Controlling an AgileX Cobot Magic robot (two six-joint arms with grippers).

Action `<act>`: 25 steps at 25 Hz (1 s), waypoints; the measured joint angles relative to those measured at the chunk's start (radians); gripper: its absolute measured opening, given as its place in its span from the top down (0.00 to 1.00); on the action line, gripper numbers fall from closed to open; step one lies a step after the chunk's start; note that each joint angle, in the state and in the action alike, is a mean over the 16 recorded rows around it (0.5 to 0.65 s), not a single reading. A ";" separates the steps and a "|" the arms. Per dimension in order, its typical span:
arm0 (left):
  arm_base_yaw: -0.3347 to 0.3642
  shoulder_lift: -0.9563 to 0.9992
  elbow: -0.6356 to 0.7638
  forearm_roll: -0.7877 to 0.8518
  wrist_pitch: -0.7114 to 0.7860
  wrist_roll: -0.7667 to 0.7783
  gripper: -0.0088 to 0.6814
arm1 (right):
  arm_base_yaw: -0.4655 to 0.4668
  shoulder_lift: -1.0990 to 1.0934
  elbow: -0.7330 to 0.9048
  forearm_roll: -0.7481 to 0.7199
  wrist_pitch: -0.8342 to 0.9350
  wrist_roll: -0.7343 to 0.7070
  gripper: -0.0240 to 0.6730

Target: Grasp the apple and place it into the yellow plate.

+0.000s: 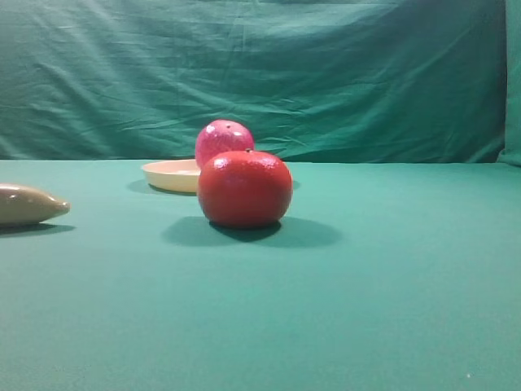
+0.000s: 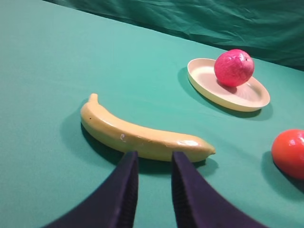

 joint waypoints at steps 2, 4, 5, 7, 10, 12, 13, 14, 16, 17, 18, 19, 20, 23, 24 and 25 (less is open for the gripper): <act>0.000 0.000 0.000 0.000 0.000 0.000 0.76 | -0.037 -0.027 0.048 -0.003 -0.037 0.000 0.97; 0.000 0.000 0.000 0.000 0.000 0.000 0.76 | -0.077 -0.053 0.104 -0.004 -0.077 0.000 0.97; 0.000 0.000 0.000 0.000 0.000 0.000 0.76 | -0.096 -0.066 0.134 -0.004 -0.097 0.000 0.97; 0.000 0.000 0.000 0.000 0.000 0.000 0.76 | -0.130 -0.088 0.197 -0.003 -0.137 0.001 0.97; 0.000 0.000 0.000 0.000 0.000 0.000 0.76 | -0.167 -0.114 0.290 -0.001 -0.191 0.001 0.97; 0.000 0.000 0.000 0.000 0.000 0.000 0.76 | -0.183 -0.127 0.347 0.002 -0.219 0.001 0.97; 0.000 0.000 0.000 0.000 0.000 0.000 0.76 | -0.190 -0.132 0.372 0.004 -0.230 0.001 0.97; 0.000 0.000 0.000 0.000 0.000 0.000 0.76 | -0.195 -0.137 0.394 0.006 -0.239 0.002 0.97; 0.000 0.000 0.000 0.000 0.000 0.000 0.76 | -0.202 -0.146 0.432 0.011 -0.252 0.002 0.97; 0.000 0.000 0.000 0.000 0.000 0.000 0.76 | -0.205 -0.149 0.448 0.014 -0.257 0.002 0.97; 0.000 0.000 0.000 0.000 0.000 0.000 0.76 | -0.207 -0.153 0.461 0.016 -0.261 0.002 0.97; 0.000 0.000 0.000 0.000 0.000 0.000 0.76 | -0.208 -0.157 0.473 0.019 -0.264 0.002 0.97; 0.000 0.000 0.000 0.000 0.000 0.000 0.76 | -0.209 -0.160 0.484 0.021 -0.266 0.002 0.97; 0.000 0.000 0.000 0.000 0.000 0.000 0.76 | -0.210 -0.171 0.504 0.028 -0.272 0.002 0.97; 0.000 0.000 0.000 0.000 0.000 0.000 0.76 | -0.211 -0.175 0.509 0.030 -0.274 0.002 0.97; 0.000 0.000 0.000 0.000 0.000 0.000 0.76 | -0.211 -0.179 0.511 0.031 -0.275 0.002 0.97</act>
